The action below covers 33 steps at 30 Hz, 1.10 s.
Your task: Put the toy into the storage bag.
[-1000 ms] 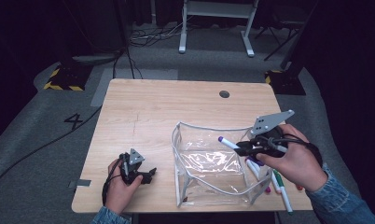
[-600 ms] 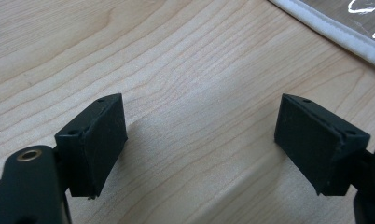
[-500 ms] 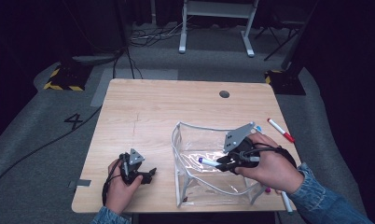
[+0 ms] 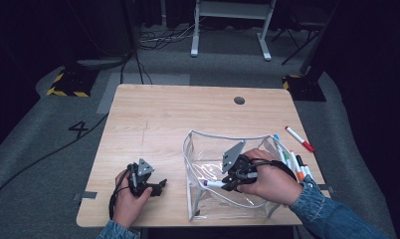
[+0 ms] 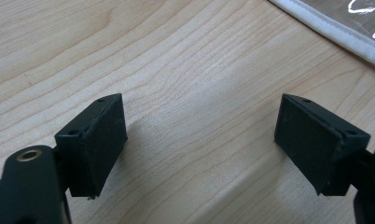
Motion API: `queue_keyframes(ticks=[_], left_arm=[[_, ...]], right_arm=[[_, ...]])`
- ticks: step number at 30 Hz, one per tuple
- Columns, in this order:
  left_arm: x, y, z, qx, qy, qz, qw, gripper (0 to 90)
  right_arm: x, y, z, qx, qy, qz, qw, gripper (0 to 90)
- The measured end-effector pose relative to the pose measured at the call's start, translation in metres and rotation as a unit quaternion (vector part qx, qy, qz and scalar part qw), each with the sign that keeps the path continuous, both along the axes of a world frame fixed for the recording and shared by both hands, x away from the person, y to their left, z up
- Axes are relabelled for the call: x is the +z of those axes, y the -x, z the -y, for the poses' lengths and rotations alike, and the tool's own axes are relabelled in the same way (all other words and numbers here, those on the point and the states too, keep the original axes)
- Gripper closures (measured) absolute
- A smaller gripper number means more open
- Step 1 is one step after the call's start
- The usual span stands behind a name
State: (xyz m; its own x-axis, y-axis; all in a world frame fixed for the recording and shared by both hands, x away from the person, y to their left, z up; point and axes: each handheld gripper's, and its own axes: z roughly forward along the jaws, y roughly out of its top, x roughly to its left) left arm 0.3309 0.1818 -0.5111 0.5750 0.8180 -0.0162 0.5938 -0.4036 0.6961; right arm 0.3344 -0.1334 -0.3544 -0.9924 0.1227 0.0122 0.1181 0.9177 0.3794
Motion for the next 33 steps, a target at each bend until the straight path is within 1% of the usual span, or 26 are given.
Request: queue_keyframes(ticks=[4,9,14,15,19,20,22,25,28,30,31,32,33], left_arm=[[0.0,0.0,0.0,-0.001,-0.001,0.001,1.0,17.1],[0.0,0.0,0.001,0.001,0.0,0.002,1.0,17.1],[0.0,0.0,0.002,0.001,-0.002,0.003,1.0,17.0],[0.0,0.0,0.002,0.0,-0.002,0.002,1.0,17.0],[0.0,0.0,0.002,0.0,-0.002,0.002,1.0,17.0],[0.0,0.0,0.002,0.001,-0.002,0.002,1.0,17.0],[0.0,0.0,0.002,-0.001,-0.002,0.001,1.0,17.0],[0.0,0.0,0.002,-0.001,-0.002,0.001,1.0,17.0],[0.0,0.0,0.002,-0.002,-0.002,0.002,1.0,17.0],[0.0,0.0,0.002,-0.002,-0.002,0.001,1.0,17.0],[0.0,0.0,0.002,-0.002,-0.002,0.001,1.0,17.0],[0.0,0.0,0.002,-0.002,-0.002,0.002,1.0,17.1],[0.0,0.0,0.002,-0.002,-0.002,0.001,1.0,17.0]], right_arm=[[-0.011,-0.003,-0.005,0.003,0.018,-0.01,0.9998,76.7],[-0.023,-0.006,-0.01,0.002,0.046,-0.025,0.9986,76.7],[-0.031,-0.009,-0.012,0.003,0.068,-0.03,0.9972,76.6],[-0.032,-0.009,-0.012,0.004,0.075,-0.027,0.9968,76.6],[-0.037,-0.01,-0.012,0.015,0.09,-0.028,0.9954,76.6],[-0.038,-0.009,-0.013,0.015,0.093,-0.032,0.995,76.6],[-0.04,-0.009,-0.013,0.017,0.094,-0.035,0.9948,76.5],[-0.043,-0.01,-0.012,0.013,0.098,-0.053,0.9936,76.5],[-0.045,-0.008,-0.012,0.019,0.104,-0.067,0.9922,75.9],[-0.046,-0.006,-0.012,0.019,0.105,-0.075,0.9915,72.5],[-0.047,-0.006,-0.012,0.015,0.105,-0.077,0.9914,68.1],[-0.047,-0.006,-0.012,0.012,0.096,-0.077,0.9923,63.6],[-0.047,-0.006,-0.012,0.01,0.09,-0.077,0.9929,61.0]])
